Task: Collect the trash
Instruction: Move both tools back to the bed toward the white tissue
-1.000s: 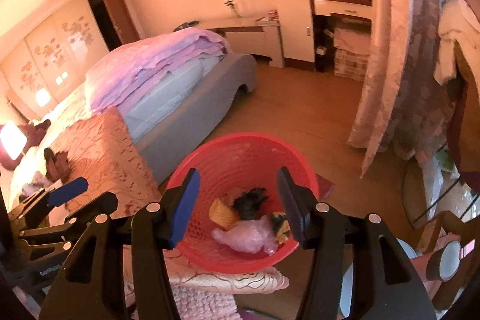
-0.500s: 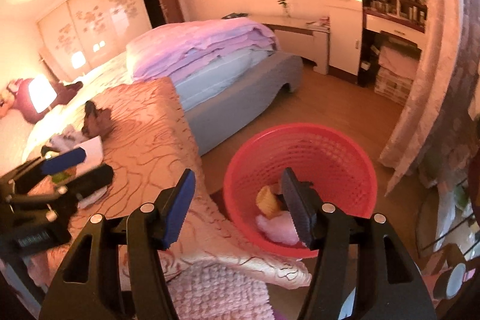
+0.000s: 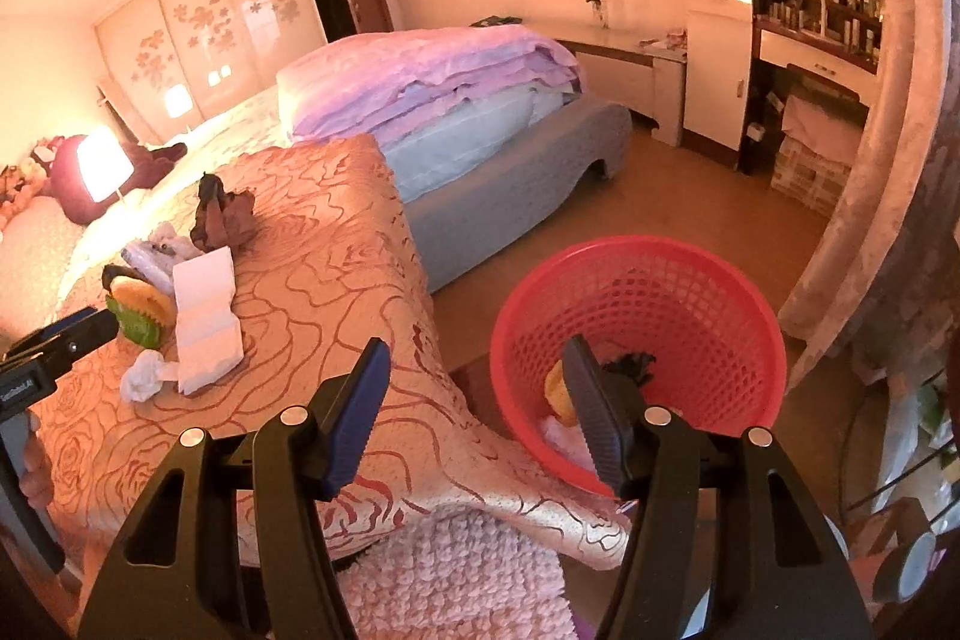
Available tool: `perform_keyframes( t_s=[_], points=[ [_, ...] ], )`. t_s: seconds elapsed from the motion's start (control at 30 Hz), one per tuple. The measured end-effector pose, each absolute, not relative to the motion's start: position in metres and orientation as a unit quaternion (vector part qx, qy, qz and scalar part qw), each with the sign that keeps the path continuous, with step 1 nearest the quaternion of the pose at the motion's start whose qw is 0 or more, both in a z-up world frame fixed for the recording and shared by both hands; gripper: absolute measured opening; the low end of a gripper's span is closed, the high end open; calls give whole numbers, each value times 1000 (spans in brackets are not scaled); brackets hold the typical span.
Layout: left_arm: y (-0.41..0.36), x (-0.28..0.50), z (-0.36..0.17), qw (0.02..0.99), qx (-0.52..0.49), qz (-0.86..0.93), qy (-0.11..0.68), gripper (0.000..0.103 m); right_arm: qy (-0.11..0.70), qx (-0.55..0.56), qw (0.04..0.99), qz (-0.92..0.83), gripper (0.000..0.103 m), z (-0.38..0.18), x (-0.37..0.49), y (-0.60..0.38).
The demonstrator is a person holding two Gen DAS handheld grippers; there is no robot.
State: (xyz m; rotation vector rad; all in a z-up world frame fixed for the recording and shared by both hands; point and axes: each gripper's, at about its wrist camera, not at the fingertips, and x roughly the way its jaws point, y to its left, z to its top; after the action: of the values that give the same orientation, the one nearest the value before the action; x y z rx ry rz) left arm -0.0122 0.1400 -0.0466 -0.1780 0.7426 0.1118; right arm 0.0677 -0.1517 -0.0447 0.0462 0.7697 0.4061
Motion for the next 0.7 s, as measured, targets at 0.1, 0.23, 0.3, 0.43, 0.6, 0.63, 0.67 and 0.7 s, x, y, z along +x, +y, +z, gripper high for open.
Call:
perform_keyframes(
  t_s=[0.1,0.23,0.3,0.43,0.6,0.63,0.67,0.7],
  points=[
    [143,-16,-56,921,-84,50,376,74,375,20,905,199,58,-45,66,-149],
    [149,-14,-69,914,-96,50,392,73,378,15,903,204,58,-48,65,-145],
    [150,-12,-73,913,-97,49,392,71,380,12,901,207,58,-50,64,-141],
    [149,-9,-83,908,-102,38,404,48,384,5,899,212,58,-53,62,-132],
    [148,-10,-89,907,-108,26,406,32,383,-7,897,223,58,-54,58,-121],
    [147,-11,-87,909,-104,26,402,30,382,-8,896,226,58,-54,57,-119],
    [146,-11,-86,910,-103,25,401,30,382,-9,896,228,58,-54,57,-116],
    [146,-12,-85,911,-102,25,399,30,382,-10,894,233,58,-54,57,-112]
  ],
)
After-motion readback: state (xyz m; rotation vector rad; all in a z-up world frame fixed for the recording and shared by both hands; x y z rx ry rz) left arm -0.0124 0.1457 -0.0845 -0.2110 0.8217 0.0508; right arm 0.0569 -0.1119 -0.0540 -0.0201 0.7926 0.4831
